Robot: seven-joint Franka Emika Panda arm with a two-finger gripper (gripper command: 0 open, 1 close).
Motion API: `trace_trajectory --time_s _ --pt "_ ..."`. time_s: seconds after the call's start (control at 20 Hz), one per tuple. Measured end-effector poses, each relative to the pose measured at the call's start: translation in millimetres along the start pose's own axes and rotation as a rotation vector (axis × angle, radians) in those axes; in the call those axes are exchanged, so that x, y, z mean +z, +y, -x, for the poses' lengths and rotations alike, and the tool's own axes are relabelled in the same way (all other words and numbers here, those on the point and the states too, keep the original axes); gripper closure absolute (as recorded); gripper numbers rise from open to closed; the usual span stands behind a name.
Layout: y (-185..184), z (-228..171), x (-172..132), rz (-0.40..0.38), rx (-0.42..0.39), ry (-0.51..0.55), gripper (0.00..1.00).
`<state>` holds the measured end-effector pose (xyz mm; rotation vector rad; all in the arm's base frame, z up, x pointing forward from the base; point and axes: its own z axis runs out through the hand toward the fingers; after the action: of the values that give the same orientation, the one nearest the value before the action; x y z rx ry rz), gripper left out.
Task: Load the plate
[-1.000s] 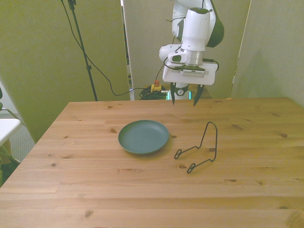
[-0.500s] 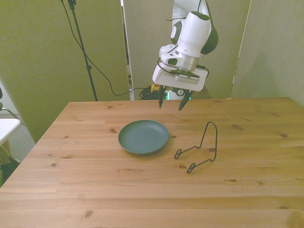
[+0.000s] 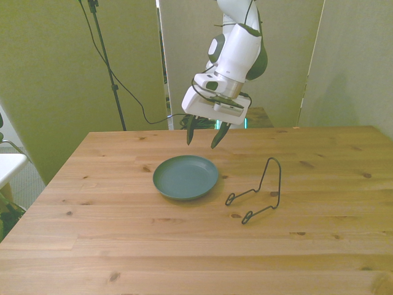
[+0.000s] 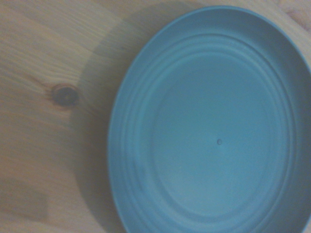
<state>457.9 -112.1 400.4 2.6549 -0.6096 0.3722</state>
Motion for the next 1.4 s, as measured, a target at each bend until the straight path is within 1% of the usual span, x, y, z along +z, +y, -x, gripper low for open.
trace_trajectory --time_s 0.3,0.55,0.75,0.9,1.0,1.4 --pt "-5.5 -1.9 26.7 -0.018 -0.009 0.032 0.0" --pt "-12.1 0.1 32.9 0.008 -0.012 0.067 0.0" --pt "-16.7 -0.1 25.7 -0.002 -0.014 0.077 0.0" --pt "-21.6 -1.1 7.6 -0.034 -0.008 0.089 0.0" --pt "-26.7 0.9 1.5 -0.059 -0.012 0.08 0.0" --pt "-43.4 13.0 11.3 -0.068 -0.042 0.052 0.0"
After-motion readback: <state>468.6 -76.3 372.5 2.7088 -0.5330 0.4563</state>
